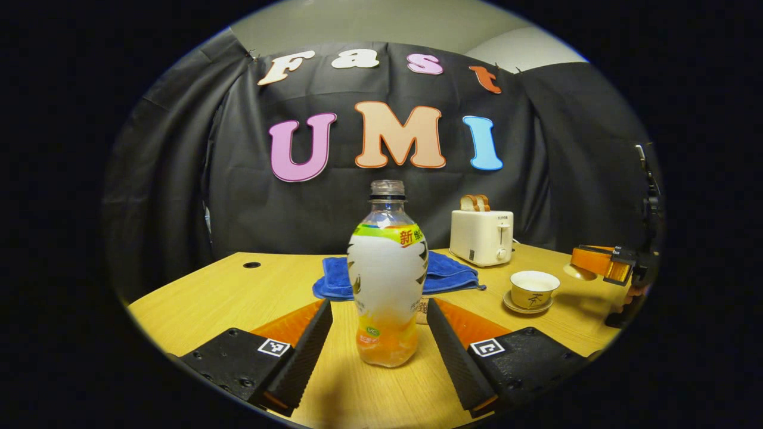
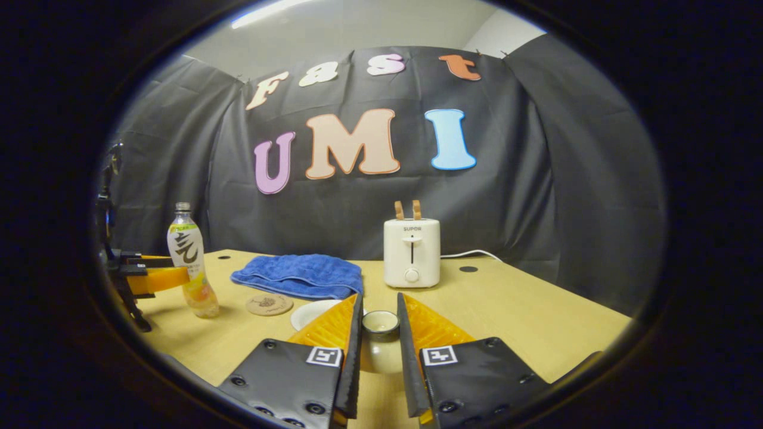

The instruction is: Open the teacup lid with one hand, grasp the water bottle and pour water into the teacup with the other hand; after pouring, place the water bottle on the coaster and then close the teacup lid.

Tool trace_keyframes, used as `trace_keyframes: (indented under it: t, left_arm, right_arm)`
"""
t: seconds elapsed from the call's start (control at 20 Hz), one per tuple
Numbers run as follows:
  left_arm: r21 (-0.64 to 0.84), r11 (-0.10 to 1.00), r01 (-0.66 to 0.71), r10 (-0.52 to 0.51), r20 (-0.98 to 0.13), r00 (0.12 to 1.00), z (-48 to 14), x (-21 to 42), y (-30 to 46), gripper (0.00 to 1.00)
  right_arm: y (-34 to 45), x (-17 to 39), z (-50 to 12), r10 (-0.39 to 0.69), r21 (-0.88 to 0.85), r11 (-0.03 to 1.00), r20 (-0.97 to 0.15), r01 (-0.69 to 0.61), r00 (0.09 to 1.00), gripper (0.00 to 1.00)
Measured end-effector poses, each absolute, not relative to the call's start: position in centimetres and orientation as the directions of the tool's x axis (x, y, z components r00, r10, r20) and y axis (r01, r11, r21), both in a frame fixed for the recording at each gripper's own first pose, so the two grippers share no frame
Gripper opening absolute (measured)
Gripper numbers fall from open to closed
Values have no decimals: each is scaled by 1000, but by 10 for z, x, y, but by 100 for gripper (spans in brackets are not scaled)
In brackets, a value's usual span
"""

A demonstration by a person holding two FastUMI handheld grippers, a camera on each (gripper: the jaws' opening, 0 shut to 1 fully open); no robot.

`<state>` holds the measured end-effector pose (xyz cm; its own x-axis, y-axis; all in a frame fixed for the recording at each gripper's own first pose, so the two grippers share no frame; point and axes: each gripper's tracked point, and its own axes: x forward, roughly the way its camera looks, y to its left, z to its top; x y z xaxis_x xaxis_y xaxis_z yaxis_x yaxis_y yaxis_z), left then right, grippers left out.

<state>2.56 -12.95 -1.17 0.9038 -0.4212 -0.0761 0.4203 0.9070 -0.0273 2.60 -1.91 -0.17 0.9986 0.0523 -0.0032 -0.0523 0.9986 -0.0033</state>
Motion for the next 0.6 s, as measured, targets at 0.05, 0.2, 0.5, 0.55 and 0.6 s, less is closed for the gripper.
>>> trace_keyframes:
  t: [0.05, 0.2, 0.5, 0.55, 0.6]
  left_arm:
    - [-27, 906, 422, -423, -82, 902, -12, 29, -133, 93]
    - [-32, 907, 419, -420, -93, 903, -15, 40, -140, 93]
    - [-8, 923, 384, -383, -116, 917, -17, 60, -147, 80]
    - [-8, 924, 381, -379, -121, 917, -19, 62, -146, 73]
    - [-4, 924, 382, -380, -121, 917, -18, 60, -147, 68]
  right_arm:
    - [-23, 26, -1, 43, -3, 999, -2, -43, 999, 34]
    - [-32, 25, -1, 32, -4, 999, -1, -32, 999, 34]
    - [-43, 23, 0, 29, -4, 1000, -1, -29, 1000, 34]
    - [-45, 23, 0, 30, -4, 1000, -1, -30, 1000, 34]
    - [-47, 23, 0, 30, -4, 1000, 0, -30, 1000, 34]
